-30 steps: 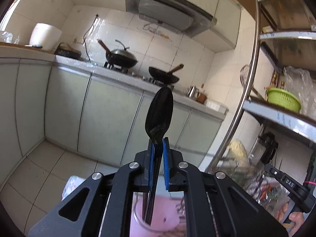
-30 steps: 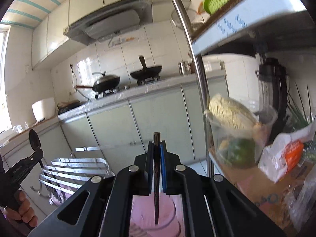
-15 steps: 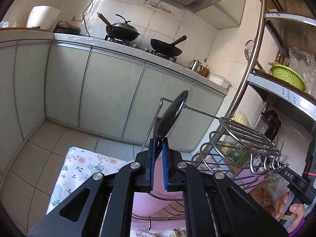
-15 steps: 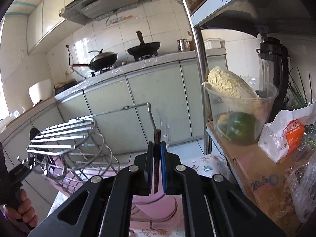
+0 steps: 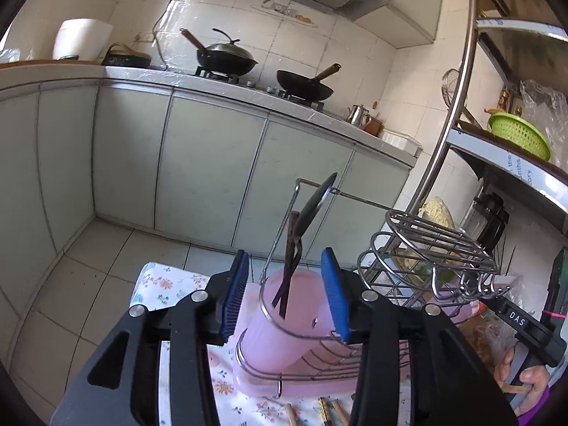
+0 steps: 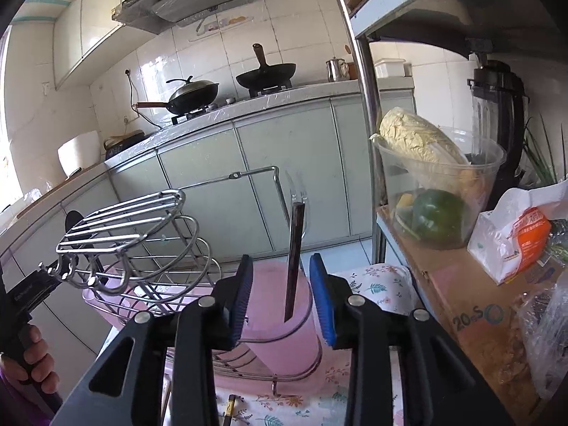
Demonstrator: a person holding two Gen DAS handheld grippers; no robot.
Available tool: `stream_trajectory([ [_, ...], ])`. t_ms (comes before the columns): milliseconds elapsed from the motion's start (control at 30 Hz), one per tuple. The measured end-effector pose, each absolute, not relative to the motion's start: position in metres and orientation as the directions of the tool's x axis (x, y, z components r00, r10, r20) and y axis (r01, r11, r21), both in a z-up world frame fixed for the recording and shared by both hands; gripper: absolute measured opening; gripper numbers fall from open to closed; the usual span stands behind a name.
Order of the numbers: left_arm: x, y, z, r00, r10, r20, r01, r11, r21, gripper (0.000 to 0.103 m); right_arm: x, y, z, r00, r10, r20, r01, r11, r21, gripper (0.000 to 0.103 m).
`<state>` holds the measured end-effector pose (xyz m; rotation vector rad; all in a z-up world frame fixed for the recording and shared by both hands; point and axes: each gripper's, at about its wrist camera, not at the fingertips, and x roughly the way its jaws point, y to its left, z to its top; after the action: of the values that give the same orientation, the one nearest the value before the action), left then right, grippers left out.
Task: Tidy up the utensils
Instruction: 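Release both items into the cup and return both tools to the utensils, then grasp a light wooden chopstick with left tool while right tool grasps gold-tipped chopstick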
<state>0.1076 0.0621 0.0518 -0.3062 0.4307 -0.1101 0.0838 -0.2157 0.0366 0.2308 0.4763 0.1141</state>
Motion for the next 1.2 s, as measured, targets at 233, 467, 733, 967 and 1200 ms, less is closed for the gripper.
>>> stream_trajectory([
  [233, 0.077, 0.06, 0.057, 0.915, -0.125, -0.383, 0.019, 0.963, -0.268, 0.043, 0.054, -0.216, 0.048, 0.912, 0.122, -0.392, -0.046, 0.979, 0.196, 0.033],
  [467, 0.05, 0.051, 0.046, 0.886, -0.159, -0.435, 0.043, 0.963, -0.265, 0.043, 0.034, -0.215, 0.032, 0.86, 0.216, -0.463, -0.096, 0.958, 0.269, 0.033],
  [733, 0.04, 0.039, 0.019, 0.786, -0.177, -0.592, 0.018, 0.964, -0.265, 0.043, 0.017, -0.203, 0.003, 0.79, 0.256, -0.556, -0.114, 0.954, 0.277, 0.033],
  [967, 0.047, 0.04, -0.005, 0.674, -0.244, -0.697, 0.003, 0.945, -0.327, 0.042, 0.021, -0.19, -0.024, 0.695, 0.325, -0.642, -0.127, 0.933, 0.335, 0.033],
  [1200, 0.077, 0.031, -0.037, 0.505, -0.298, -0.81, -0.007, 0.937, -0.349, 0.039, 0.038, -0.183, -0.053, 0.578, 0.418, -0.701, -0.105, 0.89, 0.444, 0.024],
])
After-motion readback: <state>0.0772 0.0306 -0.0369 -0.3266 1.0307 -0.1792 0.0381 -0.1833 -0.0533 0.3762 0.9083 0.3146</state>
